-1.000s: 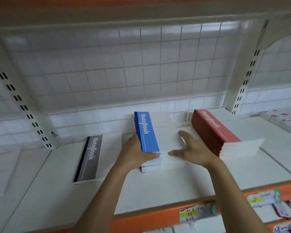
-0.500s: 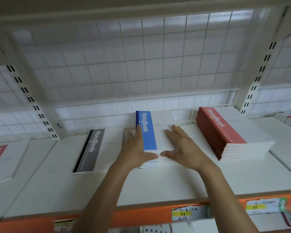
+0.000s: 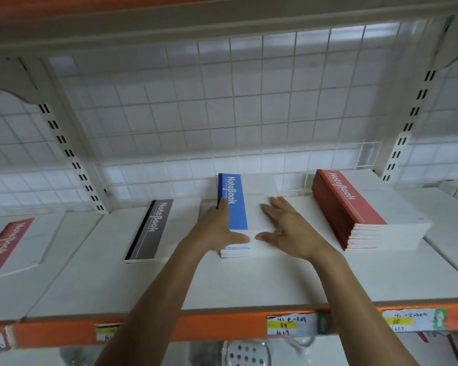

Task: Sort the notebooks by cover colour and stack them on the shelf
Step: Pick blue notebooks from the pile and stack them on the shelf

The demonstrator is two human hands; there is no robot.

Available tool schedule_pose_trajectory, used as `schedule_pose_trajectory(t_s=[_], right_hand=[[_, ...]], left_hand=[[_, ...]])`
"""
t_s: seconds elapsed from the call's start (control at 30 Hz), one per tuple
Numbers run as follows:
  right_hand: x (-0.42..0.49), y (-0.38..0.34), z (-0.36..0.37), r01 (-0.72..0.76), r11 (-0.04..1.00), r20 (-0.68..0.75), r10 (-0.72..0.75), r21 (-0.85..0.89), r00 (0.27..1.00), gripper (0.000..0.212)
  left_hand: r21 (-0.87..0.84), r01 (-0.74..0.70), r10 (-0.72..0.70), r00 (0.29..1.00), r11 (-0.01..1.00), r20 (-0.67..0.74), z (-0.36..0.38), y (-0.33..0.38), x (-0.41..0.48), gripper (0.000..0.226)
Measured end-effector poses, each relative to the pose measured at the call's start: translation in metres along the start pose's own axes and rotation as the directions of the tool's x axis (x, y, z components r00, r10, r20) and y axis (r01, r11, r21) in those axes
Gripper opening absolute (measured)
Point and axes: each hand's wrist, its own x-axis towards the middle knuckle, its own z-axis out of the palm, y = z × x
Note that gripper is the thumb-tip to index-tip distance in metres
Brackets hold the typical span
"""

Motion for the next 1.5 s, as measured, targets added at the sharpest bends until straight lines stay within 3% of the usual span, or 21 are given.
schedule_pose_trajectory(t_s=[0.13,0.27,0.5,0.6,0.7,0.83,0.97,1.1,1.5], right_hand=[[0.002,0.0,0.0,0.011,0.997,0.0,-0.011,-0.079,1.0,0.062],[0.002,-0.006,0.001,-0.013,0.99,-0.026,0.01,-0.143,1.0,0.081],[-0.004,-0.073,0.032,0.24,0.97,-0.171,-0.242,-0.031,0.955,0.048],[0.0,-0.114,0.068,0.327,0.944,-0.126,-0.329,-0.036,0.936,0.056],[0.004,-0.161,0.11,0.396,0.917,-0.071,-0.399,-0.046,0.914,0.046],[0.002,-0.227,0.165,0.409,0.911,-0.051,-0.412,-0.053,0.91,0.035],[0.0,-0.302,0.214,0.411,0.911,0.025,-0.41,-0.031,0.912,0.049],[0.001,-0.364,0.257,0.376,0.927,0.028,-0.376,-0.003,0.926,0.044],[0.039,-0.486,0.34,0.3,0.953,0.112,-0.301,0.025,0.947,0.038]], left_hand=[[0.0,0.004,-0.004,1.0,1.0,-0.013,0.0,0.0,-0.002,0.112],[-0.111,-0.024,0.018,0.998,0.994,-0.054,-0.004,0.0,-0.012,0.119],[-0.057,0.019,-0.03,0.98,0.998,-0.195,-0.028,-0.032,-0.068,0.062],[0.032,0.091,-0.072,0.924,0.995,-0.376,-0.028,-0.072,-0.088,0.051],[0.023,0.154,-0.123,0.861,0.988,-0.493,-0.029,-0.117,-0.116,0.038],[0.069,0.258,-0.184,0.828,0.964,-0.53,-0.038,-0.187,-0.163,0.044],[0.076,0.321,-0.232,0.81,0.944,-0.539,-0.057,-0.259,-0.21,0.039],[0.072,0.39,-0.276,0.759,0.918,-0.589,-0.073,-0.319,-0.246,0.037],[0.028,0.486,-0.365,0.693,0.874,-0.622,-0.111,-0.452,-0.293,0.034]])
